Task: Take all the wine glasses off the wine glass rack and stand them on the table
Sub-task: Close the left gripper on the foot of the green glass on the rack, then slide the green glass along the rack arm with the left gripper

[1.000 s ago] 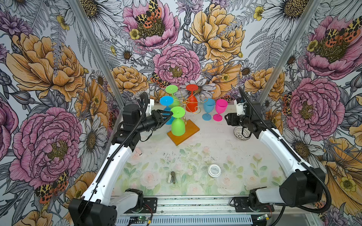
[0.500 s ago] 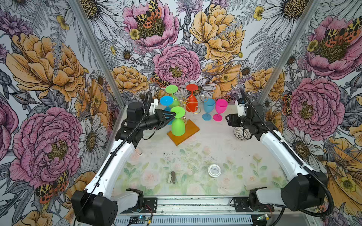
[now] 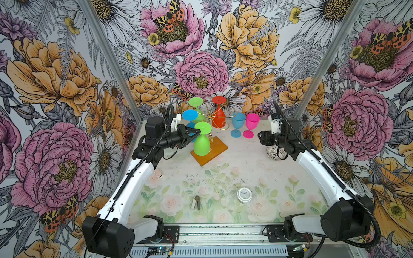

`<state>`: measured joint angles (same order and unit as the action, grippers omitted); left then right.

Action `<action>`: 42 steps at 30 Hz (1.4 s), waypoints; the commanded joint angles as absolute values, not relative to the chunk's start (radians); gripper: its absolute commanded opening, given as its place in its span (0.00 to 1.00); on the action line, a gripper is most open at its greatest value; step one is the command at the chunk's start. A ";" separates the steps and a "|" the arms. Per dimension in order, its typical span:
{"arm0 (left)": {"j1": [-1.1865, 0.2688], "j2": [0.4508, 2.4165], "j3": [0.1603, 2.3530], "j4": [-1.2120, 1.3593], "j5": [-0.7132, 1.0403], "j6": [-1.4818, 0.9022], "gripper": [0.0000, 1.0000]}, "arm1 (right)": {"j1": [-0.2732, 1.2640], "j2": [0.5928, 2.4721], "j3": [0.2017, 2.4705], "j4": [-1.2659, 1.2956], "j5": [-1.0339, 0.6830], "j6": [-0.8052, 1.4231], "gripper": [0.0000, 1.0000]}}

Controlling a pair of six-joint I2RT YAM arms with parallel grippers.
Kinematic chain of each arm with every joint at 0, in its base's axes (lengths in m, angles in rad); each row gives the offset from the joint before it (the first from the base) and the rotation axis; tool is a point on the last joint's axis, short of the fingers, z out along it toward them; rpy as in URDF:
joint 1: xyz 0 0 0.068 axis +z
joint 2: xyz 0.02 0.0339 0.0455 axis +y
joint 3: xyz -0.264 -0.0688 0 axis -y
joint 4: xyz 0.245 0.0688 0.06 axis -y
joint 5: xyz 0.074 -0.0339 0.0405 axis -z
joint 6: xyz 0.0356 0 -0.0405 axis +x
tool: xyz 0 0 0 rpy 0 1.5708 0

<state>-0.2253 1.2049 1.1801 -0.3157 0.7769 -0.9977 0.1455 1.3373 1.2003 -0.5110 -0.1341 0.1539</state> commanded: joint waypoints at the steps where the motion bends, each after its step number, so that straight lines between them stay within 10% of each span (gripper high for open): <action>1: -0.232 1.205 1.189 -0.311 0.790 -1.008 0.12 | 0.153 1.306 1.197 -0.486 -0.119 0.134 0.71; 42: -0.186 1.149 1.153 -0.223 0.812 -1.173 0.00 | 0.153 1.287 1.181 -0.485 -0.121 0.141 0.71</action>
